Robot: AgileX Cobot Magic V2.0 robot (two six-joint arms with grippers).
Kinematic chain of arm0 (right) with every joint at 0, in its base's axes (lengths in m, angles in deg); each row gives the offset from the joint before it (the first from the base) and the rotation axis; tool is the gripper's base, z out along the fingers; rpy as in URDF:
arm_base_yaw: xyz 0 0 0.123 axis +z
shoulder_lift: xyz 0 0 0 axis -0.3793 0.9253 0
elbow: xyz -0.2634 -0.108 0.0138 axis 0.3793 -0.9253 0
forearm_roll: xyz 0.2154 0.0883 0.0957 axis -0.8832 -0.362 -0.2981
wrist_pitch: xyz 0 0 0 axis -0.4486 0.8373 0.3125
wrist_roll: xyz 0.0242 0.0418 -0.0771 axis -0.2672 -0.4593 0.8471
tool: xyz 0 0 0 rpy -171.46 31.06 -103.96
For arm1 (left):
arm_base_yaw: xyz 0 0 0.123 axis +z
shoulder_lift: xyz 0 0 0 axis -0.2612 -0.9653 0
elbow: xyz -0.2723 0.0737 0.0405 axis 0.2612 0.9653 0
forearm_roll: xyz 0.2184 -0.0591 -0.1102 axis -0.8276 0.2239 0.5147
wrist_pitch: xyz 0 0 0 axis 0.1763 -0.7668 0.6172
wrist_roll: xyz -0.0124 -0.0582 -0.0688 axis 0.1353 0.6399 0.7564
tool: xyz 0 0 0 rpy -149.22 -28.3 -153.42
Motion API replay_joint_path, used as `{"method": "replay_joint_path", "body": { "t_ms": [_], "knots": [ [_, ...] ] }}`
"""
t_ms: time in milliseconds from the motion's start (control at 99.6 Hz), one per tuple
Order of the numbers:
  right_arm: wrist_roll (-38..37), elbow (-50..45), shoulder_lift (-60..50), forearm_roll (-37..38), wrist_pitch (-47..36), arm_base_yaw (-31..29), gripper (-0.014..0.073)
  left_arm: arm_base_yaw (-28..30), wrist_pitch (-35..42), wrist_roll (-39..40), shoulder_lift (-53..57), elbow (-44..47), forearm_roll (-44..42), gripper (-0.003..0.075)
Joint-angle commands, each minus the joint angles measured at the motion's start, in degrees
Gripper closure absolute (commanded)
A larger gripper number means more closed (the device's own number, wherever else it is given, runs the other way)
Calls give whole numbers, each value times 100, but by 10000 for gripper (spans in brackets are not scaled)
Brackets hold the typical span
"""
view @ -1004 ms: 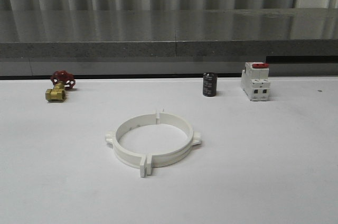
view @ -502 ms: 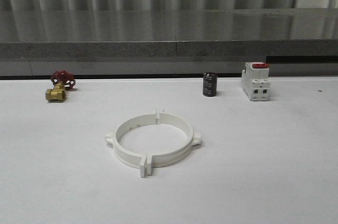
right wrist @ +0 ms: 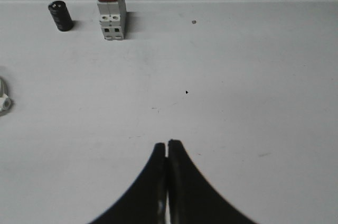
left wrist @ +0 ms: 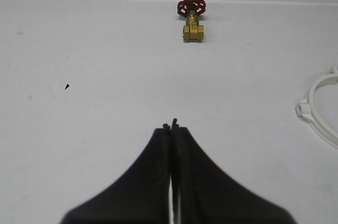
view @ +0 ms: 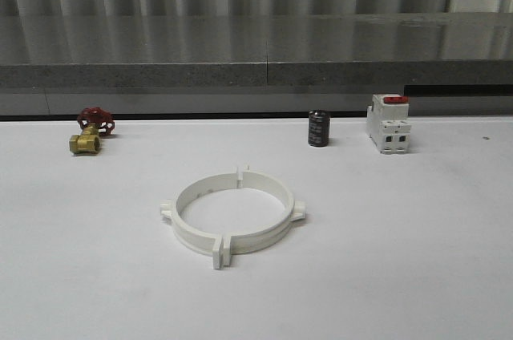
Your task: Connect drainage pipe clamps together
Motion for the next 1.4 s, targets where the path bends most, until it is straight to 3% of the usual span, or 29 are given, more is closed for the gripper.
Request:
{"method": "replay_joint_path", "body": {
  "t_ms": [0,100,271,351,823,1034,1386],
  "knots": [
    [97,-162,-274,-90,-687,-270,662,-38,400,14,-11,-137,35,740],
    [550,-498,-656,-563,-1074,-705,662,-38,400,14,-11,-137,35,740],
    [2519,-1136,-1285,-2150,-2185,-1518,662,-38,400,14,-11,-137,35,740],
    [3070,-1470,-1483,-2799,-2632,-1850,662,-38,400,14,-11,-137,35,740],
    [2860,-2578,-1879,-2911,-3987,-2002,662,-38,413,14,-11,-137,35,740],
    [2813,-2575,-1879,-2785,-4423,-2002,662,-38,422,14,-11,-137,35,740],
    [2813,-2575,-1879,-2785,-4466,-2002,662,-38,422,14,-11,-137,35,740]
  ]
}}
